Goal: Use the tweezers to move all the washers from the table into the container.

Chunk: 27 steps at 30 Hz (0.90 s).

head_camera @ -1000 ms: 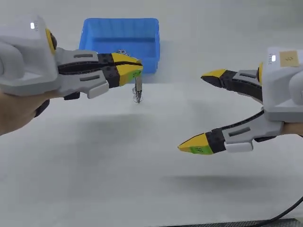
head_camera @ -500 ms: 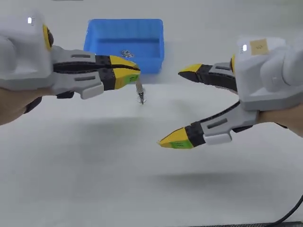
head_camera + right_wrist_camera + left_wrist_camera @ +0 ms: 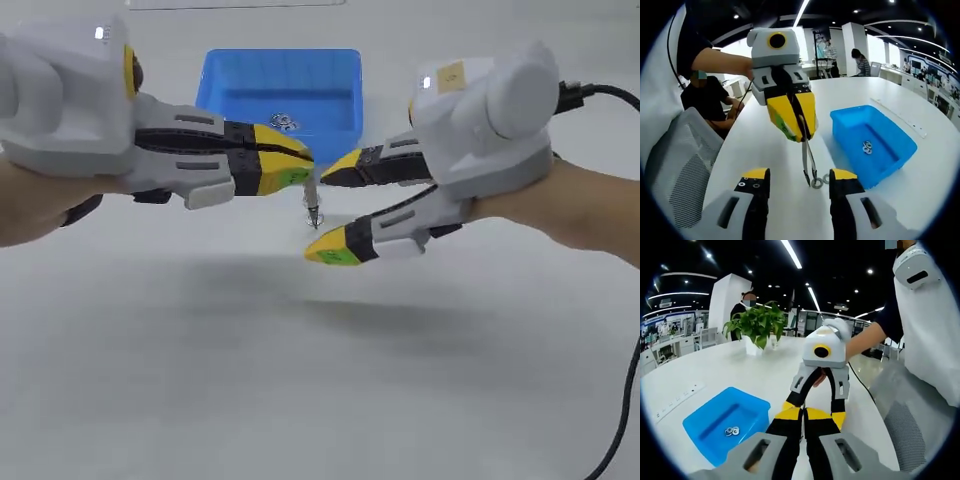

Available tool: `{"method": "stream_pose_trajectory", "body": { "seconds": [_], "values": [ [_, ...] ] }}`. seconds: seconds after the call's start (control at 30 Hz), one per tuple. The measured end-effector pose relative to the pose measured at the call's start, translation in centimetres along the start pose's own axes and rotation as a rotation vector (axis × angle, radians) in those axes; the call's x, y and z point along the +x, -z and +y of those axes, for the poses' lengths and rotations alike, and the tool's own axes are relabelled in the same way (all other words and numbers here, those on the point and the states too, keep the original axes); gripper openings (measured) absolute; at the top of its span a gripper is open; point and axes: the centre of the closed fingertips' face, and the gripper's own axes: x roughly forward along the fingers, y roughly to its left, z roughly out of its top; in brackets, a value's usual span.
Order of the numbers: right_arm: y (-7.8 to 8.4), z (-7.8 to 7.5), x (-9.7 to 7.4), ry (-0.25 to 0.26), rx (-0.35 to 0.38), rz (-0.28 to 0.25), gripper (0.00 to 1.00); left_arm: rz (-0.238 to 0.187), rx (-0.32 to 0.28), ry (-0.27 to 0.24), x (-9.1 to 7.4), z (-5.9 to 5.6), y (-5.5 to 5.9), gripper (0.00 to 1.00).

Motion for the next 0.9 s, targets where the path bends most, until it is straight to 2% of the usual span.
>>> {"method": "stream_pose_trajectory", "body": {
  "seconds": [0.17,0.37,0.5,0.7,0.9],
  "values": [
    [0.0,-0.4,0.9,-0.009,-0.047,0.027,0.33,0.013,0.006,0.01,0.1,0.0,0.1,0.04],
    [0.7,-0.1,1.3,-0.036,-0.109,0.075,0.17,0.03,0.017,0.022,0.2,-0.2,0.3,0.04],
    [0.8,-0.5,1.2,-0.029,-0.121,0.08,0.13,0.041,0.023,0.034,0.2,-0.5,0.4,0.05],
    [0.9,-0.4,1.3,-0.021,-0.19,0.088,0.1,0.047,0.026,0.03,0.2,-0.4,0.5,0.05],
    [0.8,-0.3,1.2,-0.012,-0.223,0.086,0.09,0.072,0.047,0.007,0.2,-0.5,0.6,0.05]
  ]
}}
